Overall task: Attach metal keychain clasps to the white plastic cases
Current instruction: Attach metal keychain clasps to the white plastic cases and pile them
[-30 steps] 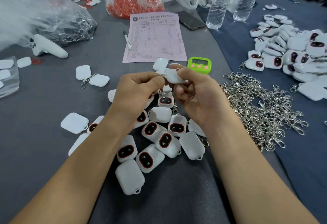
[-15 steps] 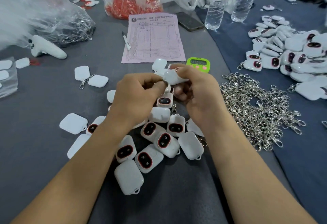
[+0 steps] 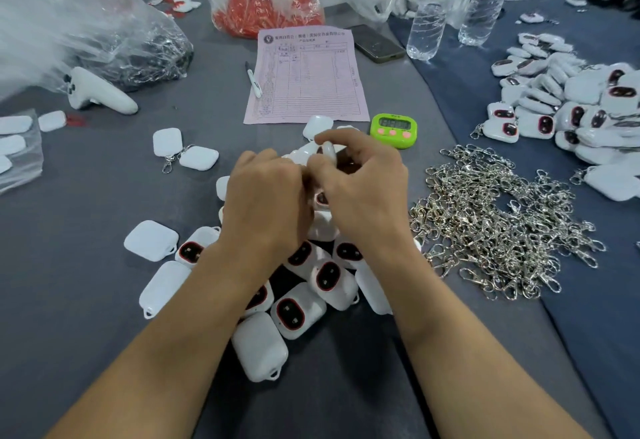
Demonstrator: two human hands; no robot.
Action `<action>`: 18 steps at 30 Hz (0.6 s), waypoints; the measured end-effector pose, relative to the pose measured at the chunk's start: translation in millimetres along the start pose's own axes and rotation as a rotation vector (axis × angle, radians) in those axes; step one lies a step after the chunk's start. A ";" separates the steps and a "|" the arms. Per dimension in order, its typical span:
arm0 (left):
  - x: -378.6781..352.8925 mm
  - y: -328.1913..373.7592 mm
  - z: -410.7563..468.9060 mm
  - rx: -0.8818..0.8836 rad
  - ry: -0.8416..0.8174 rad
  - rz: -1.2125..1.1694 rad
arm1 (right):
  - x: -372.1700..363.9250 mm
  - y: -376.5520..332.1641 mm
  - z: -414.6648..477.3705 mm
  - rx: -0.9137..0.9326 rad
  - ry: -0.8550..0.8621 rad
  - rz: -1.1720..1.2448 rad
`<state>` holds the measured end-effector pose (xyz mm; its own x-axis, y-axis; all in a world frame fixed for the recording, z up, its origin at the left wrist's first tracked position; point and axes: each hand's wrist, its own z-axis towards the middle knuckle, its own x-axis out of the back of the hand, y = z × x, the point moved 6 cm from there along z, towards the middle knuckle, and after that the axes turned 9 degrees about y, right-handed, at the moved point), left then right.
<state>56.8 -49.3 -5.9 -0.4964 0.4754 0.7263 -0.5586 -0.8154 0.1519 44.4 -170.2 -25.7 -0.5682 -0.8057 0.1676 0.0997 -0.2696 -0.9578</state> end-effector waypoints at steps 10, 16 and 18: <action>-4.4 -70.2 5.7 0.817 0.065 -0.881 | 10.8 20.3 16.6 -0.421 0.020 0.454; 9.3 -150.5 -7.8 0.832 0.010 -0.241 | 28.6 20.1 25.6 -0.093 0.090 -0.130; 10.4 -162.2 -14.3 0.830 -0.140 0.031 | 30.0 18.7 24.0 -0.010 0.072 -0.315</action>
<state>132.8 92.6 -32.5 -0.3858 0.4482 0.8064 0.1507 -0.8317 0.5344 48.9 -212.1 -32.9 -0.6259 -0.6440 0.4400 -0.0981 -0.4946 -0.8636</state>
